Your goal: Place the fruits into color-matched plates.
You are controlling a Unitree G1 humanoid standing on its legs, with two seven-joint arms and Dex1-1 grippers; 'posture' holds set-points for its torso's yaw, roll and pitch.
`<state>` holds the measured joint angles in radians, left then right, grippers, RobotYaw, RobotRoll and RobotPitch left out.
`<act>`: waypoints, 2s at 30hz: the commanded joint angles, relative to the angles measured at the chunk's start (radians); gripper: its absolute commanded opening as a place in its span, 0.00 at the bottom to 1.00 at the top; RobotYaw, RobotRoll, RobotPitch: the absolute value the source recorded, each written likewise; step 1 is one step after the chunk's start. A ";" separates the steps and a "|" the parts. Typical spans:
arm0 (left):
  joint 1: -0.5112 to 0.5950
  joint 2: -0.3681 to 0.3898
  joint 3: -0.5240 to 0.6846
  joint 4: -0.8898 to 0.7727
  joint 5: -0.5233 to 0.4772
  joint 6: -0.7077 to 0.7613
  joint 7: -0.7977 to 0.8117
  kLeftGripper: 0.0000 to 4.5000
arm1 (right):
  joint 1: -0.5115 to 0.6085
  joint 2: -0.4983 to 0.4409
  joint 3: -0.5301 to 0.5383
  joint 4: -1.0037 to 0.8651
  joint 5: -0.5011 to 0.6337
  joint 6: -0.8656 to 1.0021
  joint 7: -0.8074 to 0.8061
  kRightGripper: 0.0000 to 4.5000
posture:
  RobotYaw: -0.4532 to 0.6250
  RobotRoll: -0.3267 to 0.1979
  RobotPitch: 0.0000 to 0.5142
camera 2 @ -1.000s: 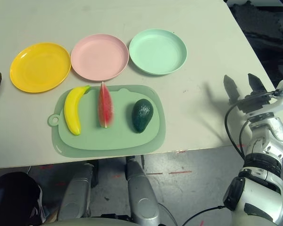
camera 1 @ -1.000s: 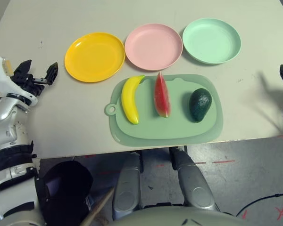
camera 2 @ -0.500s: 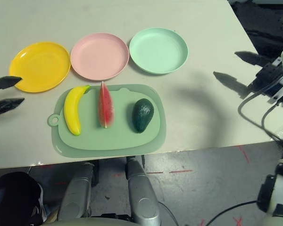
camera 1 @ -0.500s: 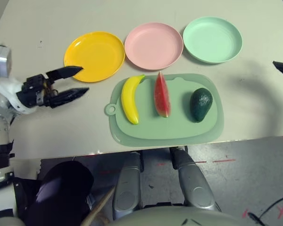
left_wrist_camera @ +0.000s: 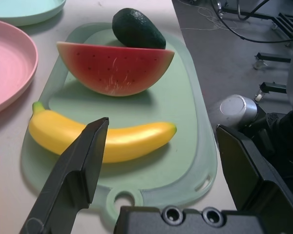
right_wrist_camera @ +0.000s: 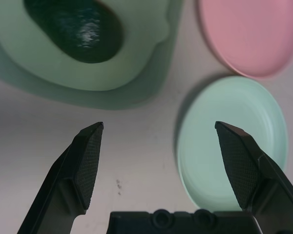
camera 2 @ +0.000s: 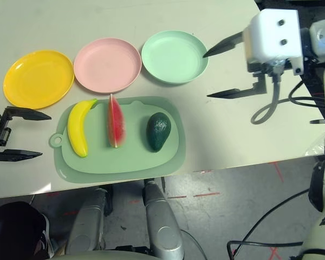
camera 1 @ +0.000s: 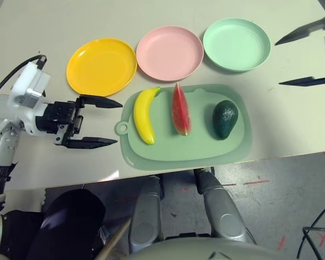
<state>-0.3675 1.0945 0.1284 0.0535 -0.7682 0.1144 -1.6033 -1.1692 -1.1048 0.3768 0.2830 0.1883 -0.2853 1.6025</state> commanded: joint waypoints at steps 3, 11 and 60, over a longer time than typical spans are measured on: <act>0.002 0.040 -0.009 -0.015 0.005 -0.012 -0.011 0.99 | -0.083 -0.008 0.172 -0.038 0.028 -0.120 0.012 1.00 | 0.32 0.62 0.70; 0.045 0.007 0.023 -0.054 0.030 -0.010 -0.009 0.99 | -0.079 0.011 0.239 -0.110 0.076 -0.094 0.012 1.00 | 0.36 0.62 0.61; 0.048 -0.004 0.073 -0.101 0.182 0.095 0.077 0.99 | -0.060 0.358 0.227 0.101 -0.282 -0.196 0.012 1.00 | 0.41 0.62 0.59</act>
<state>-0.3278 1.0830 0.1978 -0.0417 -0.5959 0.2055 -1.5267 -1.2403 -0.7477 0.6038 0.4075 -0.0989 -0.4860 1.6085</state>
